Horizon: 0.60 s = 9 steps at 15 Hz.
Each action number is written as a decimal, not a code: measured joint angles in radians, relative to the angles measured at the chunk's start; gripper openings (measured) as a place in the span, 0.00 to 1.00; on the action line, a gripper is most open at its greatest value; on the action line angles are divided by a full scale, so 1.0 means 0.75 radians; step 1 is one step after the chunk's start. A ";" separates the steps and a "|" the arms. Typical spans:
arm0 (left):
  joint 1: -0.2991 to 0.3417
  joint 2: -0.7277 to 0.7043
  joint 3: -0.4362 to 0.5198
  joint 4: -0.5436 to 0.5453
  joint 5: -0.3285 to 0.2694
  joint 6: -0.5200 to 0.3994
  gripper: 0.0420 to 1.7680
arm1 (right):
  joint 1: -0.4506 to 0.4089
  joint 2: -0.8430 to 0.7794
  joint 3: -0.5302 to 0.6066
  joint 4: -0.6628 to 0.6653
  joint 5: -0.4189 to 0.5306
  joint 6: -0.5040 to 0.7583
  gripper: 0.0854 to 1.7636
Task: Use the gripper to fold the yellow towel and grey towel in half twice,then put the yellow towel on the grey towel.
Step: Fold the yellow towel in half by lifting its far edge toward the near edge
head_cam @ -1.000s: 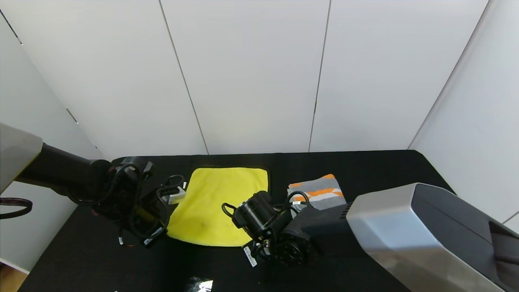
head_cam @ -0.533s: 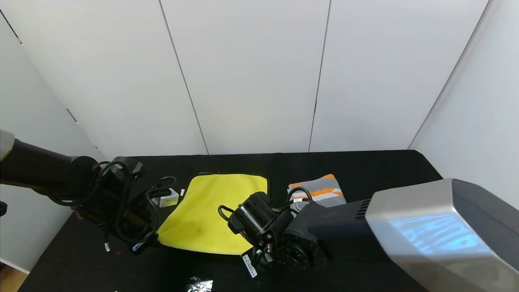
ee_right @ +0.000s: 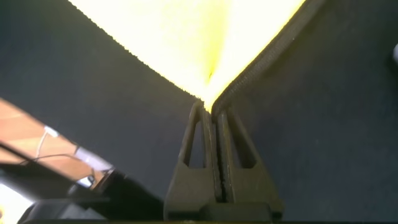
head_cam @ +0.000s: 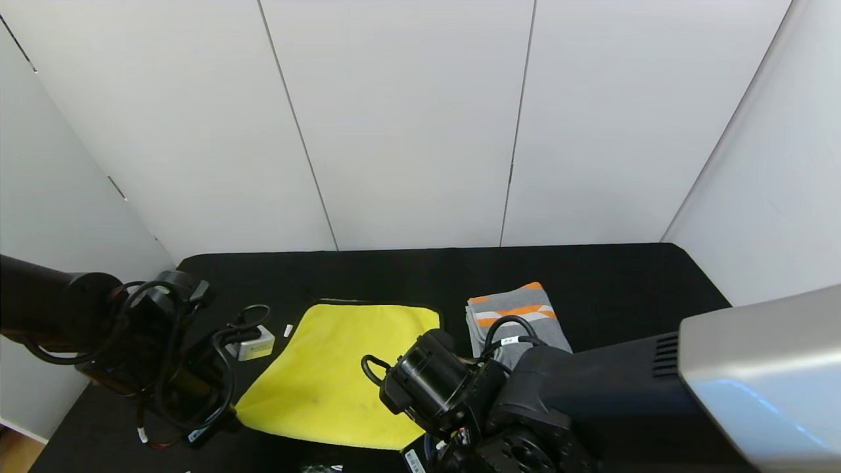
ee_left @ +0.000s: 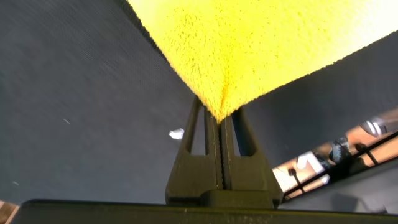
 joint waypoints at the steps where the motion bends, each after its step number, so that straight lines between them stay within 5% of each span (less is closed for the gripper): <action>1: 0.000 -0.028 0.033 0.000 -0.001 0.001 0.04 | 0.014 -0.018 0.019 0.000 0.002 0.016 0.03; 9: 0.010 -0.133 0.089 -0.003 -0.066 -0.017 0.04 | 0.023 -0.090 0.024 -0.017 -0.005 0.029 0.03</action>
